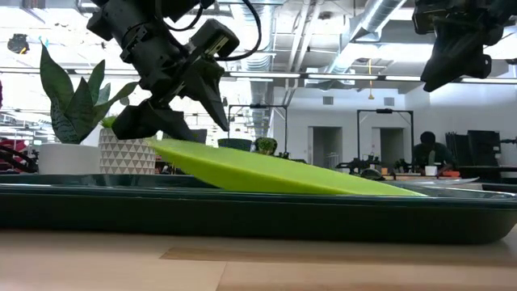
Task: Pick and place plate/cup/fork/spoon on tray
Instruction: Put the green plate to the bottom right of the black tray, then put the orange fork on the black tray to the left of the green plate
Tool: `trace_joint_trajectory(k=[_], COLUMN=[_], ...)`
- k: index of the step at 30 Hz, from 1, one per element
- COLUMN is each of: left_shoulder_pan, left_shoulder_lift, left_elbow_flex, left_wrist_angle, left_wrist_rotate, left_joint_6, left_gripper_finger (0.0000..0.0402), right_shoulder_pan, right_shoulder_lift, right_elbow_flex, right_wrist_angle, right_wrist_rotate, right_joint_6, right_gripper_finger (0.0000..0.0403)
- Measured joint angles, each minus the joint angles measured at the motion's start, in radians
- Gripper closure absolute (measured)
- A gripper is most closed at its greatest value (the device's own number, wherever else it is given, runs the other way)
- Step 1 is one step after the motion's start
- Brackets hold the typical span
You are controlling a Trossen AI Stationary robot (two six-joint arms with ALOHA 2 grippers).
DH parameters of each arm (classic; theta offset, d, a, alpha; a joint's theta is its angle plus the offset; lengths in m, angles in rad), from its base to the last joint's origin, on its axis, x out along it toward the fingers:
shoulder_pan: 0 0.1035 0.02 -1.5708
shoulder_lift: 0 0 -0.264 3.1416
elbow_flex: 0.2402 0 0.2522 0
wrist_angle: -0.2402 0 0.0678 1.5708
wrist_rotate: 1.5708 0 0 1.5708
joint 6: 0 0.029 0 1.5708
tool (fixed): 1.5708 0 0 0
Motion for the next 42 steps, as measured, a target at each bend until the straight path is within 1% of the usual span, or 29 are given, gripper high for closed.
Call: trace_joint_trajectory(k=[6, 17, 20, 26, 32, 37, 42], left_shoulder_pan=[0.000, 0.009, 0.025, 0.081, 0.144, 0.195, 0.240], left_shoulder_lift=[0.000, -0.007, -0.034, -0.094, -0.176, -0.225, -0.204], left_elbow_flex=[0.000, 0.000, 0.000, 0.000, 0.000, 0.000, 0.000], left_wrist_angle=[-0.074, -0.076, -0.066, -0.079, -0.069, 0.017, 0.193], left_wrist_rotate=[-0.005, -0.021, -0.037, -0.038, -0.039, -0.044, -0.047], left_joint_6=[0.019, 0.023, 0.029, 0.069, 0.103, 0.123, 0.141], left_gripper_finger=[0.0207, 0.0207, 0.0207, 0.0207, 0.0207, 0.0207, 0.0207], right_shoulder_pan=[0.000, 0.000, 0.000, 0.000, -0.002, -0.026, -0.061], right_shoulder_lift=[0.000, 0.000, 0.000, 0.000, 0.000, 0.000, 0.000], right_elbow_flex=[0.000, 0.000, 0.000, 0.000, 0.000, 0.000, 0.000], right_wrist_angle=[0.000, 0.000, 0.000, 0.000, 0.000, 0.000, -0.002], right_wrist_rotate=[0.000, 0.000, 0.000, 0.001, 0.031, 0.074, 0.125], right_joint_6=[0.000, 0.000, 0.012, 0.014, 0.016, 0.033, 0.040], right_gripper_finger=[0.0266, 0.0264, 0.0264, 0.0266, 0.0267, 0.0266, 0.0268])
